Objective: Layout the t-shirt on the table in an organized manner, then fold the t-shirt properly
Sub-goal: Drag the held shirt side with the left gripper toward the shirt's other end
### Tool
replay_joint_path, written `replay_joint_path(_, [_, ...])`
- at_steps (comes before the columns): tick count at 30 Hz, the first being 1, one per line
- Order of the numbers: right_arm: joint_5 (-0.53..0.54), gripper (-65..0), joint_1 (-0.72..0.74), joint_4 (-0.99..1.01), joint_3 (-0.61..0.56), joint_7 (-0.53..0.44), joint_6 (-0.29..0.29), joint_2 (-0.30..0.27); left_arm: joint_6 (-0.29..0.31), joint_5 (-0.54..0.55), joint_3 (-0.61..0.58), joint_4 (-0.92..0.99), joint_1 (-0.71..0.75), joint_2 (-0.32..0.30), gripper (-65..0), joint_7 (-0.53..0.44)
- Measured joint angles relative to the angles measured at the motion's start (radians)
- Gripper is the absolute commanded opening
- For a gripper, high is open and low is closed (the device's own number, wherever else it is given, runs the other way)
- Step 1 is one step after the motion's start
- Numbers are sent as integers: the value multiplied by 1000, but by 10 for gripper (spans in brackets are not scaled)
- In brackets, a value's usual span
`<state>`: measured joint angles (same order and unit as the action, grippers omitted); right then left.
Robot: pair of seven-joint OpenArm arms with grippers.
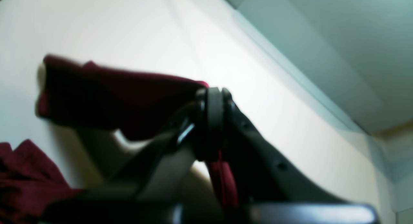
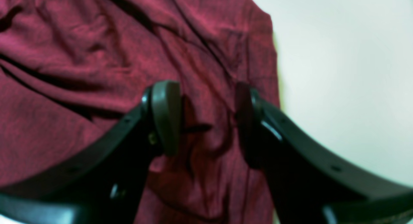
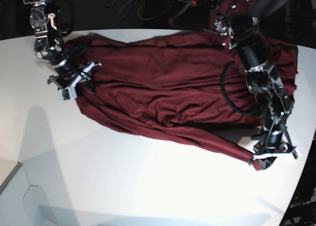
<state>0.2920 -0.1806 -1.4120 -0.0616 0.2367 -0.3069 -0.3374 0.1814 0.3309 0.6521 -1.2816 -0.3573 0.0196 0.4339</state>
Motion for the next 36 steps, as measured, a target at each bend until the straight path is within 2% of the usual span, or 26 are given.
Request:
replay_joint_path(4, [0, -369, 5, -1, 0, 6, 0, 1, -5, 34, 1, -157, 141, 26, -649, 43])
replay_joint_path(8, [0, -369, 5, -1, 0, 5, 0, 2, -15, 68, 10, -191, 283, 29, -649, 47])
replay_joint_path(14, [0, -369, 5, -1, 0, 4, 0, 2, -3, 196, 7, -188, 443, 20, -649, 48])
replay_joint_path(17, [0, -369, 5, -1, -1, 4, 0, 2, -10, 274, 7, -253, 517, 20, -649, 54])
replay_joint_path(23, [0, -369, 5, -1, -1, 3, 0, 2, 1, 370, 6, -436, 630, 19, -649, 44])
replay_joint_path(31, [0, -369, 5, -1, -1, 3, 0, 2, 2, 434, 6, -437, 740, 22, -642, 50])
replay_joint_path(33, [0, -369, 5, -1, -1, 3, 0, 2, 2, 449, 3, -404, 757, 22, -604, 48])
replay_joint_path(36, [0, -369, 5, -1, -1, 3, 0, 3, 2, 493, 0, -376, 781, 23, -488, 60])
